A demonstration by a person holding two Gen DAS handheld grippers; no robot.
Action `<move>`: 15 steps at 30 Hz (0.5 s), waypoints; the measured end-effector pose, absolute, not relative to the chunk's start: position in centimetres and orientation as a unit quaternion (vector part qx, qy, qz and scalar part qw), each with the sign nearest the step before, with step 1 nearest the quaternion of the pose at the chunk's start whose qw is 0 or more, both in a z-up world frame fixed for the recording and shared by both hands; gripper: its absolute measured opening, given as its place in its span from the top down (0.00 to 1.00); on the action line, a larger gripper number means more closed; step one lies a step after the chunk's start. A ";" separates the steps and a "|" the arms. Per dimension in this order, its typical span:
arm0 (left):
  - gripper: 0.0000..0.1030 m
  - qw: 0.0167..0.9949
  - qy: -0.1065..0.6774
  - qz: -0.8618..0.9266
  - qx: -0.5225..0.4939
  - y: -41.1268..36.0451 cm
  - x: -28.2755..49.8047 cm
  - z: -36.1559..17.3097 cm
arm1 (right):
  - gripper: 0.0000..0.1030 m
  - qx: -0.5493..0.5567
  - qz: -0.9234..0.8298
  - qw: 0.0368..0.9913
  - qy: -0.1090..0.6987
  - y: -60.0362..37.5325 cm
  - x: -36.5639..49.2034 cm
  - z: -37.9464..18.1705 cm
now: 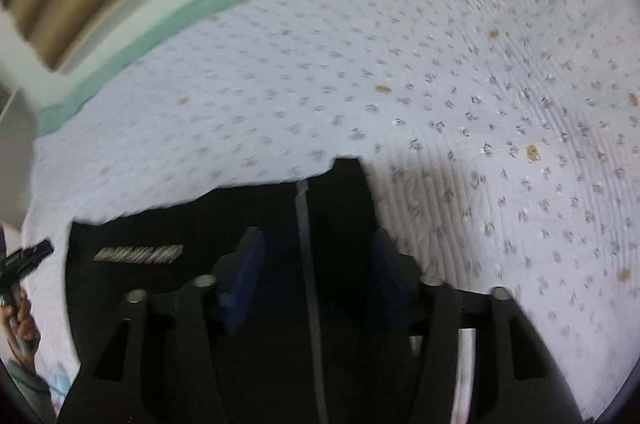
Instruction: Fold large clothes
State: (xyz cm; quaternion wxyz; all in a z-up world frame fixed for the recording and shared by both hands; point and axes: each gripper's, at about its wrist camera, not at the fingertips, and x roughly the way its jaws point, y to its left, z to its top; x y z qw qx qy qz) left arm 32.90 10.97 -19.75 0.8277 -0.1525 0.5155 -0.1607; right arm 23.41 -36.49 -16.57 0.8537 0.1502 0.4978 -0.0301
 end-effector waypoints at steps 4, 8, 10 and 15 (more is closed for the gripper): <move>0.41 0.808 0.521 -0.230 -0.148 6.4 28.4 -18.7 | 0.28 0.107 -0.001 0.854 0.509 -31.1 19.8 -15.8; 0.41 0.806 0.519 -0.265 -0.104 0.6 24.9 -19.9 | 0.28 0.080 0.024 0.845 0.529 -26.6 17.7 -18.1; 0.41 0.791 0.537 -0.276 -0.097 -1.3 23.7 -21.0 | 0.28 0.072 0.026 0.840 0.537 -25.2 17.4 -19.2; 0.41 0.773 0.574 -0.250 -0.098 -3.2 23.1 -24.7 | 0.28 0.039 0.032 0.844 0.535 -22.5 16.5 -22.2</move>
